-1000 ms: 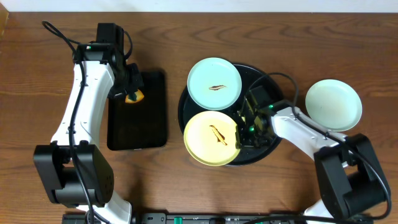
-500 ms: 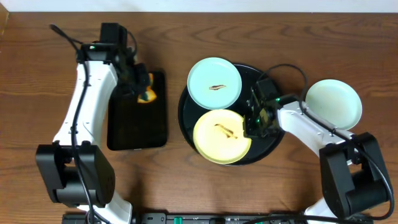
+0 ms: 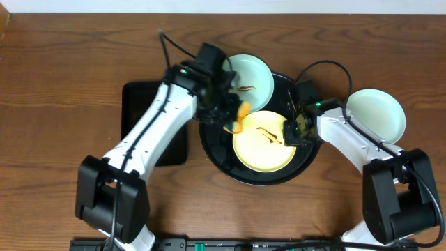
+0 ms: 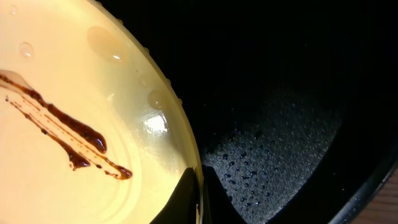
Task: Clean dirty plates on tray and stack at the side
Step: 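Scrub the yellow plate with the sponge in the left gripper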
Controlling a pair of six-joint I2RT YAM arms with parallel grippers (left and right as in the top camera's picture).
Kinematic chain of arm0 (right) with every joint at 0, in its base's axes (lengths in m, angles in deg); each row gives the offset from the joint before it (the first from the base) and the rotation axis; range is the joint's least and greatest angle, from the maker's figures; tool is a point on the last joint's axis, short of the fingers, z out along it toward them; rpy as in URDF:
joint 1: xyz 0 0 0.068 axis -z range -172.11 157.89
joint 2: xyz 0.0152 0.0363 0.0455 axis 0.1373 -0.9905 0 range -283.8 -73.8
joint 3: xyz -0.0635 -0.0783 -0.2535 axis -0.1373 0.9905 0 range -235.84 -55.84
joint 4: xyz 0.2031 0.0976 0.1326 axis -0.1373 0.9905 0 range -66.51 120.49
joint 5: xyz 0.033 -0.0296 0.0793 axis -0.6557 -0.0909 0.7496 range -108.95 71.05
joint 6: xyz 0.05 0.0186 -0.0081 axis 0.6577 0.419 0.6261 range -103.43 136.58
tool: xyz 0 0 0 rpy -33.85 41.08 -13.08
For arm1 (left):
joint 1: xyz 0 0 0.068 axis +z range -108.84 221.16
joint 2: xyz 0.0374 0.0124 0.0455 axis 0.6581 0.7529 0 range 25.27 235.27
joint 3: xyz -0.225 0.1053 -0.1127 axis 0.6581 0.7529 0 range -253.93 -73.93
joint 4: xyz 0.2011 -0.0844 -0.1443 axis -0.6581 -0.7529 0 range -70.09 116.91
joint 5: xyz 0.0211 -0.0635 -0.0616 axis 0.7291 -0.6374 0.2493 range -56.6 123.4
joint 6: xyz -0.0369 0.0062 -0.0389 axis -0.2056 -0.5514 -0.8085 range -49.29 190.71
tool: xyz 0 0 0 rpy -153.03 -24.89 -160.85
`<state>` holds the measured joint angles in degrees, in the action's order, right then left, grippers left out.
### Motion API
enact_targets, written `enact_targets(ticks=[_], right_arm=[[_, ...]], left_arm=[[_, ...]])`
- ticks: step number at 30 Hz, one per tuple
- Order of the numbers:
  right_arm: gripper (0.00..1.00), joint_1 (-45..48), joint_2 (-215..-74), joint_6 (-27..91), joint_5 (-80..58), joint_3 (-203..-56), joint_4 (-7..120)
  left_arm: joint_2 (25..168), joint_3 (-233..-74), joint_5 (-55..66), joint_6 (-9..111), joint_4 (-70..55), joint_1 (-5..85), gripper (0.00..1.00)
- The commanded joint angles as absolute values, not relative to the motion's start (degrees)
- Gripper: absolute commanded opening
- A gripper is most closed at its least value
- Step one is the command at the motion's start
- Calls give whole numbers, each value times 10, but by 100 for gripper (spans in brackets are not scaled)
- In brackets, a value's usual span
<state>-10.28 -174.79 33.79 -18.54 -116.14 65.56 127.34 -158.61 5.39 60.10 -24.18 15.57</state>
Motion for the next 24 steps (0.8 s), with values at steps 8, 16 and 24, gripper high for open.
enact_targets(ticks=[8, 16, 24], right_arm=[[1, -99, -1753, 323, -213, -1170, 657], [1, -99, -1753, 339, -178, -1170, 656], [1, -99, -1753, 417, -126, -1170, 661]], left_arm=[[1343, -1548, -104, 545, -156, 121, 8], [1410, -1548, -112, 541, -137, 94, 7], [1425, -1548, -131, 525, -91, 65, 8]])
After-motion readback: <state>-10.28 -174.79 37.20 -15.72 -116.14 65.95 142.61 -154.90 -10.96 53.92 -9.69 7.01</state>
